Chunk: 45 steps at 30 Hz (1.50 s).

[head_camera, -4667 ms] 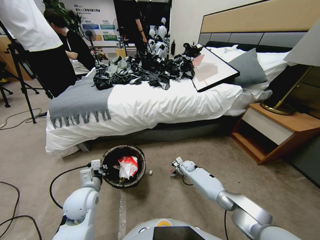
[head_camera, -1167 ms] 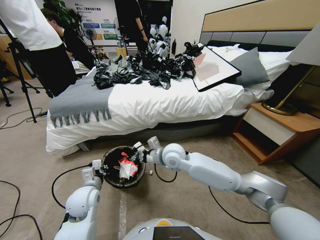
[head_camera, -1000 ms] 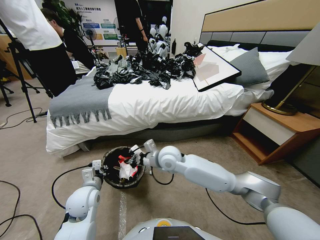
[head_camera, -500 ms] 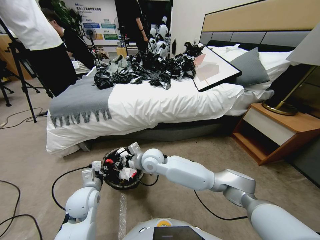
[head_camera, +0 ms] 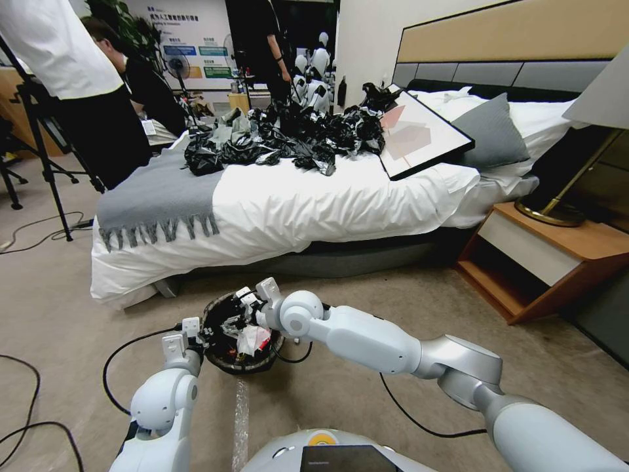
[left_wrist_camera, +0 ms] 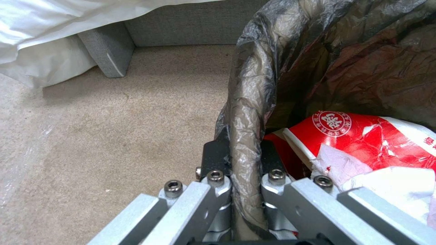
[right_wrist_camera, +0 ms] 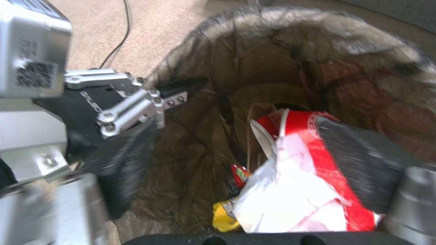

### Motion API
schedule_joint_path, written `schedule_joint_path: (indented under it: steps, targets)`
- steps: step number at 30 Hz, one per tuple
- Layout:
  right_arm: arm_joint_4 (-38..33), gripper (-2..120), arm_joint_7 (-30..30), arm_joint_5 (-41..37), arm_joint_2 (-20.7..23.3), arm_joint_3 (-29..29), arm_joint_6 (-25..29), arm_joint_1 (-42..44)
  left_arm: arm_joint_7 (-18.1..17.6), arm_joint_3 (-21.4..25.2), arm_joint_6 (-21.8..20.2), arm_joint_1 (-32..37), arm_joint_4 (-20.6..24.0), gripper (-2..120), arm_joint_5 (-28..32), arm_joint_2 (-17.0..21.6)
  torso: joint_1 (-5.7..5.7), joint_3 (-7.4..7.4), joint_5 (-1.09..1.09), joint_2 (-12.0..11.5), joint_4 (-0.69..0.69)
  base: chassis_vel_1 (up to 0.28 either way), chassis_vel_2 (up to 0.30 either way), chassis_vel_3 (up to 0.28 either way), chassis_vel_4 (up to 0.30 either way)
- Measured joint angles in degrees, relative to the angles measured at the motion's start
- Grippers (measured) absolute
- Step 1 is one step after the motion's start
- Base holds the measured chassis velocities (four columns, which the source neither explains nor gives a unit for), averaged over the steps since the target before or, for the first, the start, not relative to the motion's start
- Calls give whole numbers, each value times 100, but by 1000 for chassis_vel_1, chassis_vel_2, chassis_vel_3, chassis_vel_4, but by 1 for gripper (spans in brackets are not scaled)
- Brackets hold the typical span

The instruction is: Pick up the trash bin, then pick up the garbage from the floor and place it into the trash bin.

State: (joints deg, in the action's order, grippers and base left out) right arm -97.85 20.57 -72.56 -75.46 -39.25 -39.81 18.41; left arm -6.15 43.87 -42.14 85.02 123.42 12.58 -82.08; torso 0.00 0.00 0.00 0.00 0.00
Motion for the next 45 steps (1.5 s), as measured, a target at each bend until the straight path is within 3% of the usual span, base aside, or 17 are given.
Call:
schedule_joint_path:
  steps: [6, 10, 13, 14, 17, 18, 20, 22, 24, 26, 27, 31, 40, 45]
  targets:
    - [-239, 100, 114, -13, 79, 332, 2, 151, 10, -6, 0, -9, -28, 0, 3, 18, 0, 0, 0, 0, 1, 0, 0, 0, 0]
    - [-611, 100, 210, 112, 358, 904, 95, 176, 18, -18, 0, -10, -8, 0, 27, 45, 0, 0, 1, 0, 2, 0, 0, 0, 0]
    - [-785, 100, 180, 1151, 982, 1572, 416, 255, 26, -33, 0, -10, 75, 0, 73, 66, 0, 0, 1, 0, 2, 0, 0, 0, 0]
    - [-785, 100, 180, 1151, 982, 1572, 416, 255, 26, -33, 0, -10, 75, 0, 73, 66, 0, 0, 1, 0, 2, 0, 0, 0, 0]
    - [-868, 100, -32, 2094, 1671, 2520, 853, 642, 4, -59, 0, -6, 194, 0, 150, 86, 0, 0, 3, 0, -4, 0, 0, 0, 0]
    - [-868, 100, -32, 2094, 1671, 2520, 853, 642, 4, -59, 0, -6, 194, 0, 150, 86, 0, 0, 3, 0, -4, 0, 0, 0, 0]
    - [-959, 100, -205, 2774, 2015, 3390, 1173, 1135, -32, -63, 0, -8, 225, 0, 198, 124, 0, 0, 2, 0, -3, 0, 0, 0, 0]
    - [-982, 100, -267, 3002, 2082, 3631, 1273, 1299, -46, -63, 0, -6, 233, 0, 219, 138, 0, 0, 3, 0, -3, 0, 0, 0, 0]
    - [-1055, 100, -414, 3645, 2181, 4372, 1582, 1852, -74, -66, 1, -4, 242, 0, 261, 154, 0, 0, 2, 0, 1, 0, 0, 0, 0]
    - [-1067, 100, -441, 3781, 2180, 4538, 1659, 2002, -87, -68, 4, -2, 243, 0, 266, 155, 0, -1, 2, 0, 1, 0, 0, 0, 0]
    - [-1087, 100, -496, 4066, 2145, 4979, 1860, 2436, -108, -71, 10, 7, 261, 0, 272, 154, 0, 0, 3, 0, 0, 0, 0, 0, 0]
    - [-1119, 100, -537, 4529, 1982, 5698, 2217, 3259, -131, -93, 16, 20, 286, 0, 293, 157, 0, -1, 2, 0, -1, 0, 0, 0, 0]
    - [-1229, 100, -648, 5323, 1468, 6457, 2538, 4362, -197, -123, 33, 17, 315, 0, 358, 209, 0, -1, -1, 1, 1, 0, 0, 0, 0]
    - [-1172, 100, -651, 5456, 1238, 6578, 2759, 4678, -206, -125, 47, 11, 315, 0, 430, 221, 0, -1, -1, 0, -1, 0, 0, 0, 0]
